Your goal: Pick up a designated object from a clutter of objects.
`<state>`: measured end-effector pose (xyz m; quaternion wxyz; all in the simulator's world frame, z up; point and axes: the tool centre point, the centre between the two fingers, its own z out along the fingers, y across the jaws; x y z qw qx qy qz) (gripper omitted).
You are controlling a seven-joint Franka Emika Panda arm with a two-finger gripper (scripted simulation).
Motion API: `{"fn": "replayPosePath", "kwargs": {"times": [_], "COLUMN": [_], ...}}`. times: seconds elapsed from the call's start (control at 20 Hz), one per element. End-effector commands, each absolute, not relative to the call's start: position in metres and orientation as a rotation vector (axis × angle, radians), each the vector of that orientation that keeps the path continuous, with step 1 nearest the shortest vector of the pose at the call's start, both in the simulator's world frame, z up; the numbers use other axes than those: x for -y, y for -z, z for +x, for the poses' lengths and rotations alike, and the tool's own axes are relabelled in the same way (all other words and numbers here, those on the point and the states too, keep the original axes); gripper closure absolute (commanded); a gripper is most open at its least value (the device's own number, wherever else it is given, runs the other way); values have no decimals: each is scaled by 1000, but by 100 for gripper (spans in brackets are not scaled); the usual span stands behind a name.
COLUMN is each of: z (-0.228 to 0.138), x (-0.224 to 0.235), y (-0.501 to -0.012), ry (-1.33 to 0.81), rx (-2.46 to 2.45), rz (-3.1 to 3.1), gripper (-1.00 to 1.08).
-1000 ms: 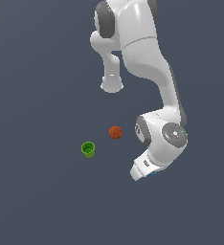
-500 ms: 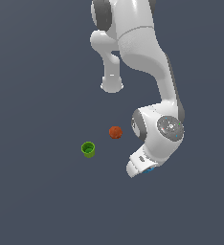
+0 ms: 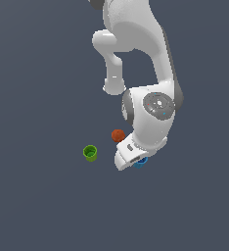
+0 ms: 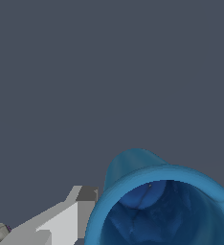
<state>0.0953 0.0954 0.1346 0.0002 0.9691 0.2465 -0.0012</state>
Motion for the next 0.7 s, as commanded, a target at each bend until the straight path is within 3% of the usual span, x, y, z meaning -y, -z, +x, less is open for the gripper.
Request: {"fn": "replayPosePath", "kwargs": {"times": [0.0,0.65], "z": [90,61], "x": [-76,22], "y": [-160,-291], "ry": [0,-1], "rx": [-773,-776], "rz": [3044,3047], "gripper": [108,108]}}
